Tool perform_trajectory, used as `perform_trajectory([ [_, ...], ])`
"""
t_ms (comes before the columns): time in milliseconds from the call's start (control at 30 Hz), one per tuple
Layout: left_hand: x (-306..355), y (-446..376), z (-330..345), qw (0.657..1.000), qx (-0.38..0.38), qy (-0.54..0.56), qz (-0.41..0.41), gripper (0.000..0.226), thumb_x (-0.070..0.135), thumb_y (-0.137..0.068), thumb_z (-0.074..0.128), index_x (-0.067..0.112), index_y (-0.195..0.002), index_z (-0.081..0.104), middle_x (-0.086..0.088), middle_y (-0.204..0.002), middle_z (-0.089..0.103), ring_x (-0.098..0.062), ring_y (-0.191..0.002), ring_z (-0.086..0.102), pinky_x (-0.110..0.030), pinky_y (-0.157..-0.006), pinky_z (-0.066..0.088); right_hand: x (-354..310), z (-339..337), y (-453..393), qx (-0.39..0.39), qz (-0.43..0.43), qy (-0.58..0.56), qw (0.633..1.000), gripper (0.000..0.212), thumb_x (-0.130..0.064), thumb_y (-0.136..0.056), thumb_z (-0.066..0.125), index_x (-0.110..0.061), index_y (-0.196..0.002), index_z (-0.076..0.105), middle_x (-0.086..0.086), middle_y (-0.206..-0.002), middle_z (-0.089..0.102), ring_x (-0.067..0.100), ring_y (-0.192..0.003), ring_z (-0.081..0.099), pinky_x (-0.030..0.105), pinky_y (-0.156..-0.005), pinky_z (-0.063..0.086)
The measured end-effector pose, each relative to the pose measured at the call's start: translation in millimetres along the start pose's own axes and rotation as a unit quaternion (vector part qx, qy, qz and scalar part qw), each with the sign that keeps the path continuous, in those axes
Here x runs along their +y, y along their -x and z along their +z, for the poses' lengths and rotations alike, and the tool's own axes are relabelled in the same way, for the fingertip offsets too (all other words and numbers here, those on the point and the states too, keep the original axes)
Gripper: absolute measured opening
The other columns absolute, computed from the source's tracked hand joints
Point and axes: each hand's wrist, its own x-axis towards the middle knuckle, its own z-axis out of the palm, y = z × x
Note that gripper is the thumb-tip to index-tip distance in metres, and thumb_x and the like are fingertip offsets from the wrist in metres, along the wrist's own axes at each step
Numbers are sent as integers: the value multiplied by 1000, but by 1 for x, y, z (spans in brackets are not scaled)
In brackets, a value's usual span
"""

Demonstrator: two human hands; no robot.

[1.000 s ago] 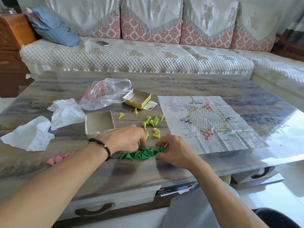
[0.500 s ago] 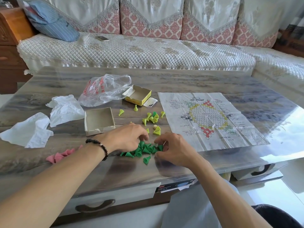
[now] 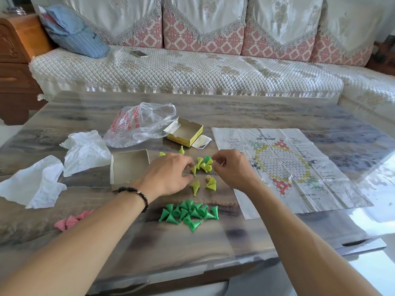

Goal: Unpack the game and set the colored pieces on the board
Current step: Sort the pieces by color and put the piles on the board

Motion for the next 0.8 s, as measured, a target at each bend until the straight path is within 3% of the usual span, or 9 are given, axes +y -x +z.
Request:
perform_trajectory([
  [133, -2, -16, 9, 1000, 0, -4, -3, 47, 52, -83, 64, 29, -123, 58, 7, -117, 63, -16, -110, 56, -31, -83, 48, 3, 7, -36, 15, 15, 31, 999, 16, -16, -83, 62, -11, -93, 74, 4, -86, 70, 22, -86, 64, 31, -73, 51],
  [267, -3, -19, 15, 1000, 4, 14, 10, 50, 56, -83, 63, 28, -124, 57, 5, -115, 63, -16, -110, 56, -30, -83, 45, 4, 17, -56, -38, 29, 85, 995, 10, -22, -75, 64, -18, -73, 72, 6, -79, 71, 25, -78, 65, 36, -69, 56],
  [367, -7, -15, 16, 999, 14, 43, 19, 45, 56, -85, 60, 28, -121, 59, 4, -111, 62, -16, -107, 57, -29, -78, 41, 3, 23, -63, -55, 40, 72, 995, 12, -18, -73, 60, -24, -71, 70, 4, -78, 71, 24, -78, 66, 34, -68, 56],
  [467, -11, -8, 16, 998, 18, 48, 26, 41, 52, -86, 61, 29, -120, 59, 2, -111, 61, -17, -108, 56, -30, -76, 40, -1, 16, -61, 4, 40, 28, 999, 13, -15, -79, 60, -17, -82, 73, 3, -83, 71, 22, -81, 64, 34, -70, 54],
  [567, -14, 2, 14, 998, 26, 52, 27, 37, 48, -86, 63, 30, -118, 60, 8, -95, 54, -16, -100, 56, -30, -77, 41, -5, 0, -42, 46, 30, -30, 998, 13, -13, -80, 60, -13, -81, 72, -1, -78, 70, 16, -77, 64, 31, -69, 53],
  [667, -15, 13, 13, 997, 24, 59, 32, 35, 47, -84, 64, 32, -116, 61, 12, -95, 56, -15, -94, 57, -34, -79, 47, -6, -13, -8, -12, 13, -35, 999, 10, -12, -81, 63, -14, -79, 72, -6, -74, 68, 7, -68, 61, 17, -61, 46],
  [800, -11, 27, 13, 998, 27, 56, 33, 35, 43, -84, 66, 28, -116, 61, 8, -98, 57, -16, -95, 58, -33, -79, 46, -5, -22, 35, -95, 6, -15, 995, 10, -14, -82, 65, -19, -79, 73, -8, -75, 69, 0, -65, 58, 10, -58, 43],
])
